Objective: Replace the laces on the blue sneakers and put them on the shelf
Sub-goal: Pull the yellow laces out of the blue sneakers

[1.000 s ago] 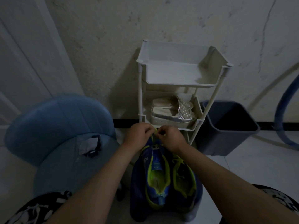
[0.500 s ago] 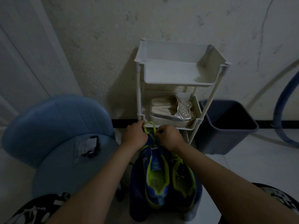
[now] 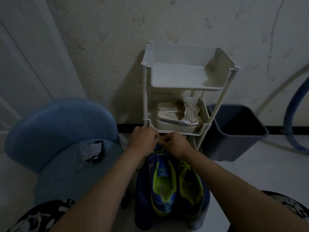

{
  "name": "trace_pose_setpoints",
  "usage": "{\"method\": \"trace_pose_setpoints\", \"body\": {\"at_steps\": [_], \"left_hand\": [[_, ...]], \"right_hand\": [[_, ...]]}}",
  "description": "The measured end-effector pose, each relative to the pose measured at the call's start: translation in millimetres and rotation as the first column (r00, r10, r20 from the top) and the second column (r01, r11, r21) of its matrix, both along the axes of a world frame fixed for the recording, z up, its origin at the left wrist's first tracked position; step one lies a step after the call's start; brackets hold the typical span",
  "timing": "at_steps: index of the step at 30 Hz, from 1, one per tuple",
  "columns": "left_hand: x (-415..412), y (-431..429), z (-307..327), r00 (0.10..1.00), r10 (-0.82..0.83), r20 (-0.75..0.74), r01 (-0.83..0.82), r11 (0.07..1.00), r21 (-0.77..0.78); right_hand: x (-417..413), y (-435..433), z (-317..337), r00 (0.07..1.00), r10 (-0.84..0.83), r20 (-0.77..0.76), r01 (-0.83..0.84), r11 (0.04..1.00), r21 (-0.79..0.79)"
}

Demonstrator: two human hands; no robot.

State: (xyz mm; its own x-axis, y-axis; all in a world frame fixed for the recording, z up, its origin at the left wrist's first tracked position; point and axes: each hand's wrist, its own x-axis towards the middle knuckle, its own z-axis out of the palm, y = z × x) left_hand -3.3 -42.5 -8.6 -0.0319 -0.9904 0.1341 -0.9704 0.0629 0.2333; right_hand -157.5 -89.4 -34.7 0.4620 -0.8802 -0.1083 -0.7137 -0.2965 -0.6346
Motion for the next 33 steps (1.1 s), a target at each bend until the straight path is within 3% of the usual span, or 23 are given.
{"method": "trace_pose_setpoints", "body": {"at_steps": [3,7,9,11,14,17,21,28,33], "left_hand": [[1.5,1.0,-1.2,0.997,0.076,-0.033,-0.079,0.990,-0.113],[0.2,1.0,4.8,0.935,0.243,-0.257,-0.313,0.908,-0.279],[1.2,0.7,8.4,0.874,0.301,-0.380,-0.426,0.852,-0.303],[1.8,1.2,8.4,0.863,0.340,-0.373,-0.461,0.833,-0.307],[3.8,2.1,-0.8,0.904,0.348,-0.249,-0.409,0.874,-0.263],[4.5,2.0,-8.0,0.966,0.117,-0.232,-0.172,0.958,-0.229],[-4.0,0.6,-7.6,0.956,-0.093,-0.277,0.050,0.986,-0.157],[2.5,0.1,-7.3,0.997,0.019,-0.071,-0.027,0.993,-0.117],[2.6,3.1,-8.2,0.968,0.110,-0.226,-0.145,0.979,-0.145]], "right_hand": [[-0.4,1.5,-4.3,0.995,0.040,-0.095,-0.038,0.999,0.021],[-4.2,3.7,-7.8,0.985,0.052,-0.166,-0.049,0.999,0.020],[-4.4,3.3,-8.5,0.985,0.044,-0.168,-0.042,0.999,0.019],[-4.6,2.9,-8.2,0.983,0.041,-0.178,-0.039,0.999,0.017],[-4.5,2.8,-7.0,0.984,0.046,-0.172,-0.047,0.999,-0.001],[-1.1,1.5,-1.9,0.997,0.013,-0.071,-0.017,0.998,-0.055],[4.8,-2.1,4.4,0.992,0.022,0.125,-0.013,0.997,-0.074],[1.6,-2.8,1.0,0.985,-0.030,0.169,0.034,0.999,-0.020],[2.3,-0.7,-5.8,1.000,0.003,0.000,-0.003,1.000,0.028]]}}
